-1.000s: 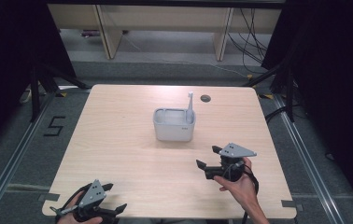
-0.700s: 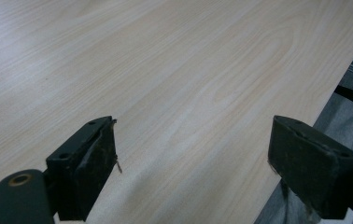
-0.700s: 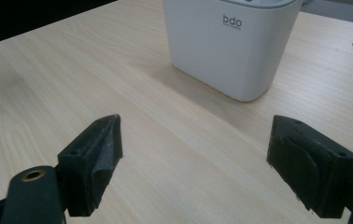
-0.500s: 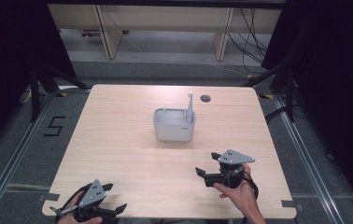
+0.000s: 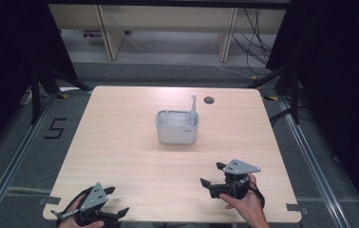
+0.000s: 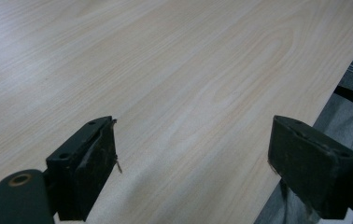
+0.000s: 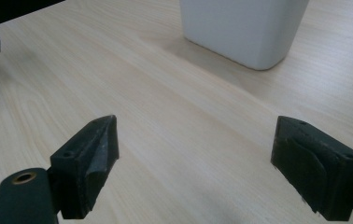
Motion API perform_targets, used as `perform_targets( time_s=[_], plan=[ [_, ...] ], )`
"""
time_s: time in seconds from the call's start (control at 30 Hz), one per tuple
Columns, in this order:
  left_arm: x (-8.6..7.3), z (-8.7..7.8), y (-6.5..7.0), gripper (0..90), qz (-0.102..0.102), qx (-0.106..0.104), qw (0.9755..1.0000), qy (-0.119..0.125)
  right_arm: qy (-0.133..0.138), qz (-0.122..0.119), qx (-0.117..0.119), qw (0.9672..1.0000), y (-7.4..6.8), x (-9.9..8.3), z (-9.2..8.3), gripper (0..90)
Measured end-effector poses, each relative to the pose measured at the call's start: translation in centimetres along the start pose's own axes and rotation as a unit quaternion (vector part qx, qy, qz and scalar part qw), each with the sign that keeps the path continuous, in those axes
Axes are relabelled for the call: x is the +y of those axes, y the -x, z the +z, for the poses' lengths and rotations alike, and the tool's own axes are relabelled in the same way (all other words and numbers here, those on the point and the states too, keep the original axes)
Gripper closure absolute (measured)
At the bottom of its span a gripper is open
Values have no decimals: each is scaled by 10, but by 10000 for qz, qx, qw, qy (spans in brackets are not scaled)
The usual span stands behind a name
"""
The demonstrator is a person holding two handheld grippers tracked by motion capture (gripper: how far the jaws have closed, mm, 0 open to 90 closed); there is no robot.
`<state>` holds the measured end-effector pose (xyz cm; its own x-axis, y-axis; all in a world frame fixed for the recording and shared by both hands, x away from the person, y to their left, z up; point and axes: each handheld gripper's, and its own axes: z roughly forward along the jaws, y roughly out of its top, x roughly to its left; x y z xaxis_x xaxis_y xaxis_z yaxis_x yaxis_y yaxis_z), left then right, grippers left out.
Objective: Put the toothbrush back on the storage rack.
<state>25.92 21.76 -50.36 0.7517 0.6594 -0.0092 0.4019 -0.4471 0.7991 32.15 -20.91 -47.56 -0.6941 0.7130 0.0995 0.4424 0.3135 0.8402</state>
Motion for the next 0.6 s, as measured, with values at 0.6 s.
perform_targets(
  time_s=[0.6],
  plan=[
    [0, 1, 0, 147, -22, 4, 10000, 60, -356, -308, 22, 9989, -14, -20, -10, 158]
  ],
)
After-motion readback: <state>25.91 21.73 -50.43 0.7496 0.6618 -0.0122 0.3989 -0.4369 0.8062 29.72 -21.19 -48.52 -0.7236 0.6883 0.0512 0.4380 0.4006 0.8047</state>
